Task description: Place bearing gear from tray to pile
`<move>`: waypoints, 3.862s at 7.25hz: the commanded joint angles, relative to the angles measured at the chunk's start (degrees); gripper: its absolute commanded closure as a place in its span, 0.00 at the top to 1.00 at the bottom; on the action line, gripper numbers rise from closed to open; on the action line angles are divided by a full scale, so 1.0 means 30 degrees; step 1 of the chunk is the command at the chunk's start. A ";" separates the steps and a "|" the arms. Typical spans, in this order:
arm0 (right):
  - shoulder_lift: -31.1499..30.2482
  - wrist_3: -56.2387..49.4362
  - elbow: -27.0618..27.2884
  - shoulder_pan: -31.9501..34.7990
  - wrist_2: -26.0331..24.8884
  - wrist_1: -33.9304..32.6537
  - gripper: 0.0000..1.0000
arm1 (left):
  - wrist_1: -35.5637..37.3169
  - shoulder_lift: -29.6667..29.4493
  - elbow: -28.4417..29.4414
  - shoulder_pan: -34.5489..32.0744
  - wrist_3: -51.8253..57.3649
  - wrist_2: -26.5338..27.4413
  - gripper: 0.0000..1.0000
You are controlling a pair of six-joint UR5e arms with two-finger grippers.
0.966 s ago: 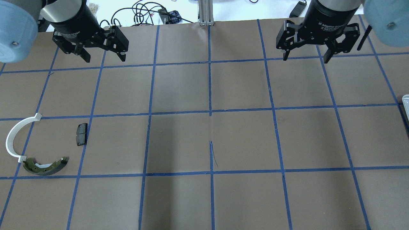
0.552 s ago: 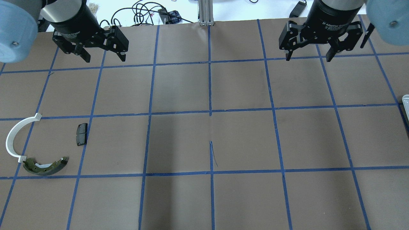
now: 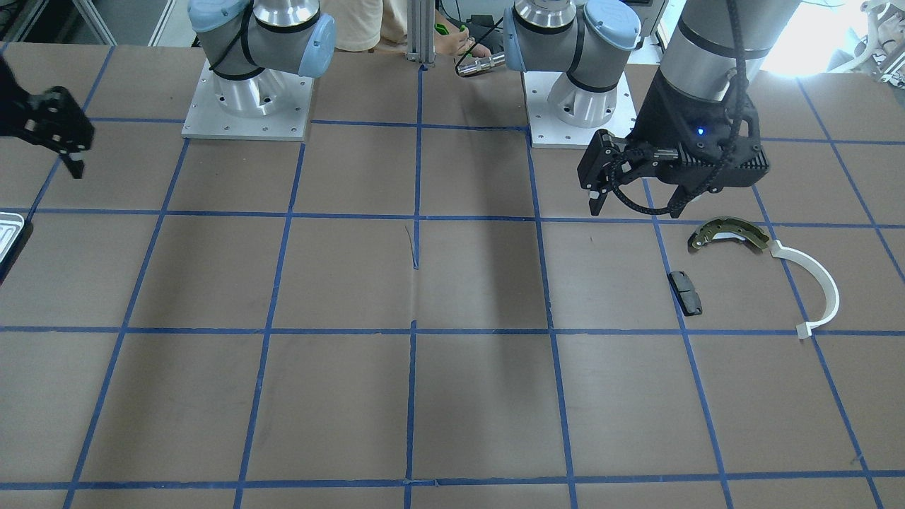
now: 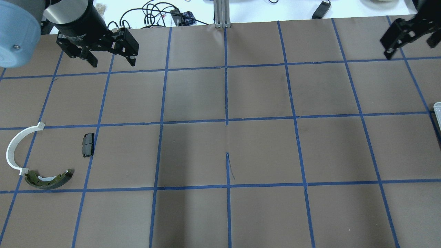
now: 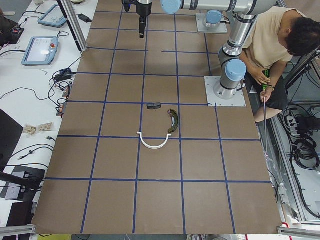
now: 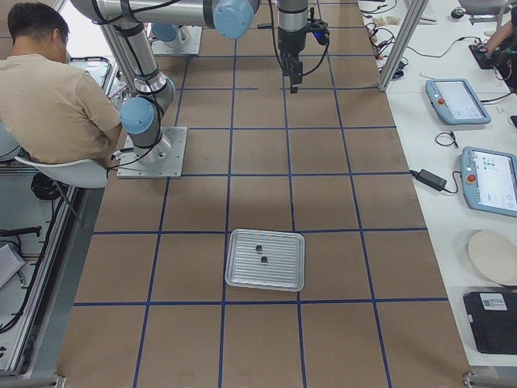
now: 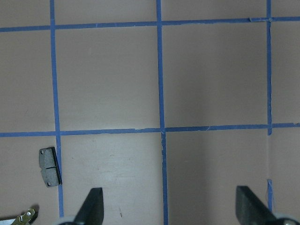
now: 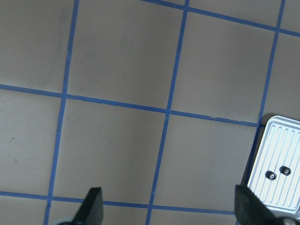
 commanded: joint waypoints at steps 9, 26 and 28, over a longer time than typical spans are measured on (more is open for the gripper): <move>1.0381 -1.7129 0.0311 -1.3638 0.1806 -0.5792 1.00 | 0.0029 -0.0029 0.0009 0.0057 0.0000 -0.0001 1.00; 0.9861 -3.9648 0.5029 -1.3463 0.4473 -1.3240 1.00 | 0.0029 0.0000 -0.0020 0.0028 0.0000 -0.0001 1.00; 1.0151 -4.0128 0.5000 -1.3463 0.4502 -1.3852 0.96 | 0.0029 0.0000 -0.0020 0.0028 0.0000 -0.0001 1.00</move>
